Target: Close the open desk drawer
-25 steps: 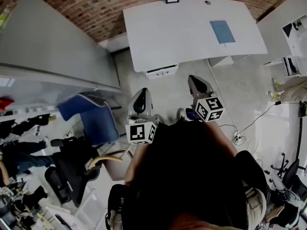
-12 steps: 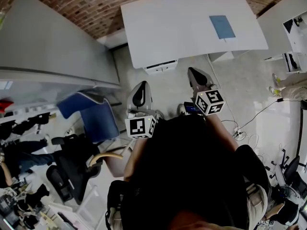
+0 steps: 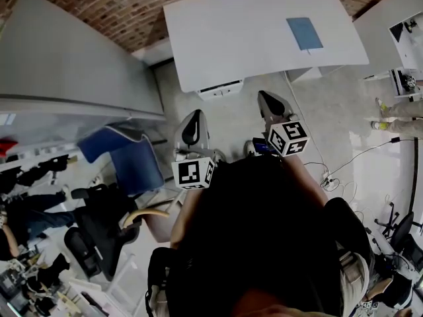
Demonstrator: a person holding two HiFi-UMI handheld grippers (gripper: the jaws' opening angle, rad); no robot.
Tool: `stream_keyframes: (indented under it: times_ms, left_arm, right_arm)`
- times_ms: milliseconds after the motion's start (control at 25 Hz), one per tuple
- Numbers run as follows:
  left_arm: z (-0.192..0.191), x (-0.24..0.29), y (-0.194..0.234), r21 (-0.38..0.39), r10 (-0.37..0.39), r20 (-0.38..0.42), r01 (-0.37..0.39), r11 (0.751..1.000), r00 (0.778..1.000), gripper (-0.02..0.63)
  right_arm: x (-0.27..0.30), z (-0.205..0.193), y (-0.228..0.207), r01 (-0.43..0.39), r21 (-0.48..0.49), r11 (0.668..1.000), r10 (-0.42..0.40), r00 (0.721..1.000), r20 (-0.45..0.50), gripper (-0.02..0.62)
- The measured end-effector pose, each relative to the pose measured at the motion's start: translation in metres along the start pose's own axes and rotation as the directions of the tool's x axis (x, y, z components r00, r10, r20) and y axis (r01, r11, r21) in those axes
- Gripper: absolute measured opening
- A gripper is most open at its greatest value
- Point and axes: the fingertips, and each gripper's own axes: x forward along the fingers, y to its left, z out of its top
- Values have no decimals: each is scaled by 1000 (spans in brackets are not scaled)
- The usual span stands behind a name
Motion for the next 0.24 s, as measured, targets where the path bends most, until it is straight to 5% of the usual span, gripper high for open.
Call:
stream_keyframes:
  times_ms: [240]
  left_arm:
    - [3,0,-3,0,8,2,-8,1000,1000,17]
  right_arm:
    - [-3,-4,-2,4,1,1000,-4,1000,1,2]
